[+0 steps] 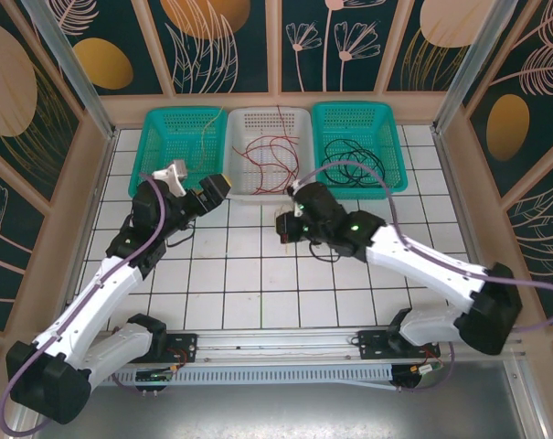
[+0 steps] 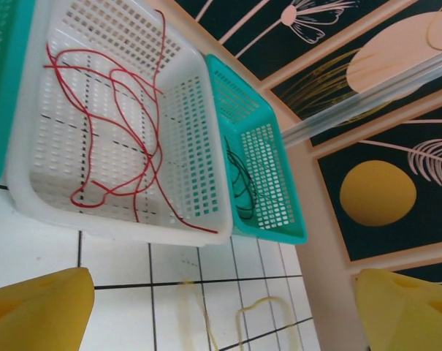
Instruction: Untangle the cables
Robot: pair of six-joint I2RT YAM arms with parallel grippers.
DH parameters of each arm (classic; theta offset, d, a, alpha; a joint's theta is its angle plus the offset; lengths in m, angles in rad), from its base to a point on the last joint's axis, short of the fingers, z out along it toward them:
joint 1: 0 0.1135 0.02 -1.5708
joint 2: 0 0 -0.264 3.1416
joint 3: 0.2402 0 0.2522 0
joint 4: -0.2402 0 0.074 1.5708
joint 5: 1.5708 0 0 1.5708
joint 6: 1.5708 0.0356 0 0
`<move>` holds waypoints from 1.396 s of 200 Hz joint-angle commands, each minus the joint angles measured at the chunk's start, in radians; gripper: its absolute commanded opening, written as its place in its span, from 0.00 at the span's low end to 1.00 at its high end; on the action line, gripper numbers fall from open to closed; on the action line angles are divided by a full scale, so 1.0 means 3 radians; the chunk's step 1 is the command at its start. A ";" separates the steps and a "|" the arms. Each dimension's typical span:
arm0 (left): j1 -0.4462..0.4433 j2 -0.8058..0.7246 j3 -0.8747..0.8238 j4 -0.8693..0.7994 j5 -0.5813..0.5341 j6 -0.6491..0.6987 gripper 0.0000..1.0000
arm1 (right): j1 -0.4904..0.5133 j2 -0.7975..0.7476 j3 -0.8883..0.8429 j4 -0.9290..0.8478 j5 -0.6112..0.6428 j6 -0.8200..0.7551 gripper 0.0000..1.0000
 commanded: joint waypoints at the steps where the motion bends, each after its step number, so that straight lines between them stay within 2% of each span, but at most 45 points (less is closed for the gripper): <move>1: -0.0007 0.0008 -0.0153 0.0392 0.0256 -0.0223 0.91 | -0.0118 -0.0226 0.0112 0.0198 -0.0413 -0.0176 0.00; 31: -0.0006 0.0039 -0.0271 0.0570 0.0420 -0.0358 0.92 | -0.0246 -0.0325 0.0333 0.0235 -0.0654 -0.0299 0.00; 66: -0.0018 0.0009 -0.0384 0.1072 0.0746 -0.0626 0.94 | -0.0257 -0.0269 0.0494 0.0294 -0.0841 -0.0406 0.00; 91: -0.0113 0.0061 -0.0475 0.1398 0.0825 -0.0876 0.92 | -0.0257 -0.0269 0.0468 0.0457 -0.0930 -0.0394 0.00; 134: -0.0506 0.0336 -0.0448 0.1600 0.0779 -0.0970 0.77 | -0.0257 -0.0233 0.0448 0.0627 -0.1003 -0.0344 0.00; 166: -0.0526 0.0416 -0.0469 0.1741 0.0765 -0.1056 0.66 | -0.0252 -0.0216 0.0435 0.0702 -0.1038 -0.0317 0.00; 242: -0.0537 0.0646 -0.0436 0.1909 0.0886 -0.1145 0.48 | -0.0242 -0.0190 0.0412 0.0807 -0.1103 -0.0281 0.00; 267: -0.0536 0.0649 -0.0419 0.1869 0.0865 -0.1093 0.31 | -0.0237 -0.0188 0.0403 0.0806 -0.1108 -0.0284 0.00; 279: -0.0536 0.0628 -0.0383 0.1779 0.0798 -0.1025 0.19 | -0.0232 -0.0191 0.0396 0.0807 -0.1109 -0.0286 0.00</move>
